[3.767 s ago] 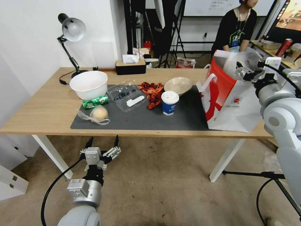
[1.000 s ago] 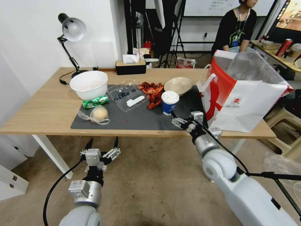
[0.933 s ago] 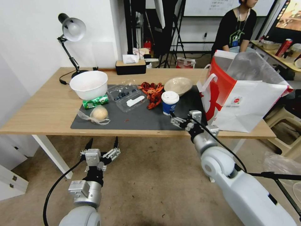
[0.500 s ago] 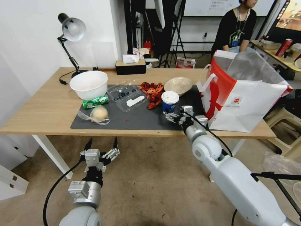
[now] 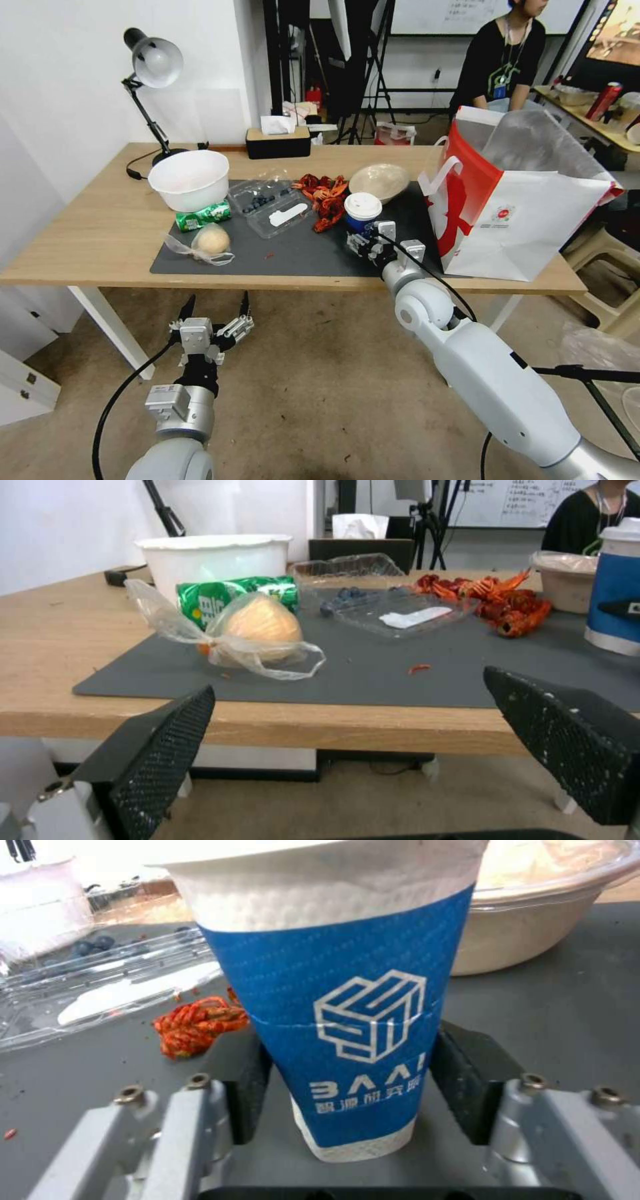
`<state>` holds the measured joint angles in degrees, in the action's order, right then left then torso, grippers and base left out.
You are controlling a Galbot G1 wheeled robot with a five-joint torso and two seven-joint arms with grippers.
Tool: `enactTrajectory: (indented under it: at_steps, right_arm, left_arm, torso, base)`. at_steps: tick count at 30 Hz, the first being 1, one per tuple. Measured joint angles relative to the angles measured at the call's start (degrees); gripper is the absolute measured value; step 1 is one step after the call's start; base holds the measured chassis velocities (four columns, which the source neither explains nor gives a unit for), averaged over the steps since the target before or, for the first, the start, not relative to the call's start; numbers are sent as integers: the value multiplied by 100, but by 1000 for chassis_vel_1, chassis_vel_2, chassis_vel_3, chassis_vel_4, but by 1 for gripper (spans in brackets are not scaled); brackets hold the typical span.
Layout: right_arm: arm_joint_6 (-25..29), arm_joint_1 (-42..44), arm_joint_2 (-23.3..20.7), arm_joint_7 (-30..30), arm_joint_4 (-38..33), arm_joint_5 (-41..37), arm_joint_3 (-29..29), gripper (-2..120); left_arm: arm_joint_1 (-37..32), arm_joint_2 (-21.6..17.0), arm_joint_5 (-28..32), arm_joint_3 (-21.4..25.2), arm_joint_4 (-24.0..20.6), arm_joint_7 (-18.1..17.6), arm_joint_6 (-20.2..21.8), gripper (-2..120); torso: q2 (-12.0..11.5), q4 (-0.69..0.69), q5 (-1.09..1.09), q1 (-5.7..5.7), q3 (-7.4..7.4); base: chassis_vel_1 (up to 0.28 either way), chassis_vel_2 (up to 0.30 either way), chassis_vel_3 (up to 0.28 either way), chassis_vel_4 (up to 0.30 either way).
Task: Pick up the trash from the table and place it into the takeout bag.
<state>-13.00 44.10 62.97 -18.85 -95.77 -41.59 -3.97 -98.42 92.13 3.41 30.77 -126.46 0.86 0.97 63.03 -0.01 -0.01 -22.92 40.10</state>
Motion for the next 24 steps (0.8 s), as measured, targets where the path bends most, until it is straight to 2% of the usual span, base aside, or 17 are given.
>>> enactTrajectory:
  at_steps: [3,8,11,15,19,24]
  right_arm:
    - [24,59,-13,23,-57,28,43,41]
    - [65,155,-69,98,-276,15,139,30]
    - [144,263,-130,228,-621,-72,301,20]
    - [162,324,-173,281,-922,-155,443,14]
    - [92,354,-276,282,-1624,-453,916,0]
    - [-153,196,-338,-33,-2030,-733,1406,0]
  left_arm:
    - [5,0,-5,-13,23,-1,-6,100]
    - [5,0,-14,-16,38,-3,-25,100]
    - [3,0,-18,-17,41,-6,-41,100]
    - [1,0,-34,-17,42,-6,-52,100]
    - [-13,0,-81,-16,45,-8,-83,100]
    - [-32,0,-113,-25,44,-8,-102,100]
  torso:
    - [0,1,1,0,0]
    - [0,0,1,0,0]
    - [0,0,1,0,0]
    - [-1,1,1,-1,0]
    - [0,1,1,0,0]
    - [0,1,1,0,0]
  base:
    - [0,0,0,0]
    - [0,0,0,0]
    - [0,0,0,0]
    - [0,0,0,0]
    - [0,0,0,0]
    - [0,0,0,0]
